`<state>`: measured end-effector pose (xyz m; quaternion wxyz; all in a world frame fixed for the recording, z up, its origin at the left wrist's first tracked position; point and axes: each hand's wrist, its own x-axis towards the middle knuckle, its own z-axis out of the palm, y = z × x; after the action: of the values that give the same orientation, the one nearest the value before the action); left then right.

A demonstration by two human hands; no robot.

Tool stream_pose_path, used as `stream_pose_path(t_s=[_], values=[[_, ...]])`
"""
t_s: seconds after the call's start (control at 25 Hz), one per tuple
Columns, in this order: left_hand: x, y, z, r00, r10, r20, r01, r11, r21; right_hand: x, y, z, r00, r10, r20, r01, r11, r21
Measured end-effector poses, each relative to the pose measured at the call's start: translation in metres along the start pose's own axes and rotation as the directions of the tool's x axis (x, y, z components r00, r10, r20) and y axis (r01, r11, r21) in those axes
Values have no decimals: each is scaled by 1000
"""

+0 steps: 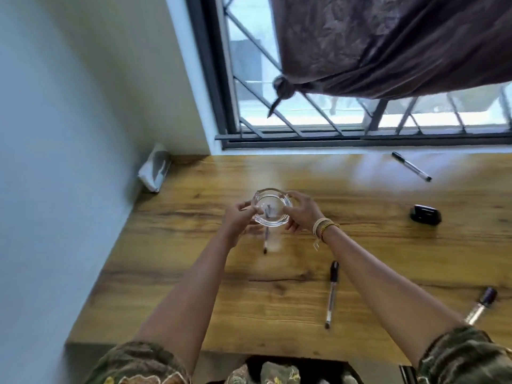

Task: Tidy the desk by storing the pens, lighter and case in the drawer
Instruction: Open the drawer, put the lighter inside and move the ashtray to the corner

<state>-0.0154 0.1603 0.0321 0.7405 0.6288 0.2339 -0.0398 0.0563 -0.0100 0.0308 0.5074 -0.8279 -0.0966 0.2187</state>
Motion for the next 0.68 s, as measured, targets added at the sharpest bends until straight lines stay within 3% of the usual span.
stream_pose_path(t_s=[0.2, 0.4, 0.56, 0.68], values=[[-9, -5, -83, 975, -6, -220, -17, 995, -102, 21, -31, 80, 994, 18, 104, -23, 999, 49], [-14, -3, -144, 869, -91, -486, -85, 940, -329, 40, -54, 140, 989, 11, 148, -13, 1000, 11], [-6, -7, -181, 782, -183, -596, -77, 920, -383, 55, -59, 173, 974, -49, 222, 109, 958, -265], [2, -8, -200, 742, -214, -635, -94, 905, -415, 63, -60, 182, 979, -81, 190, 159, 883, -442]])
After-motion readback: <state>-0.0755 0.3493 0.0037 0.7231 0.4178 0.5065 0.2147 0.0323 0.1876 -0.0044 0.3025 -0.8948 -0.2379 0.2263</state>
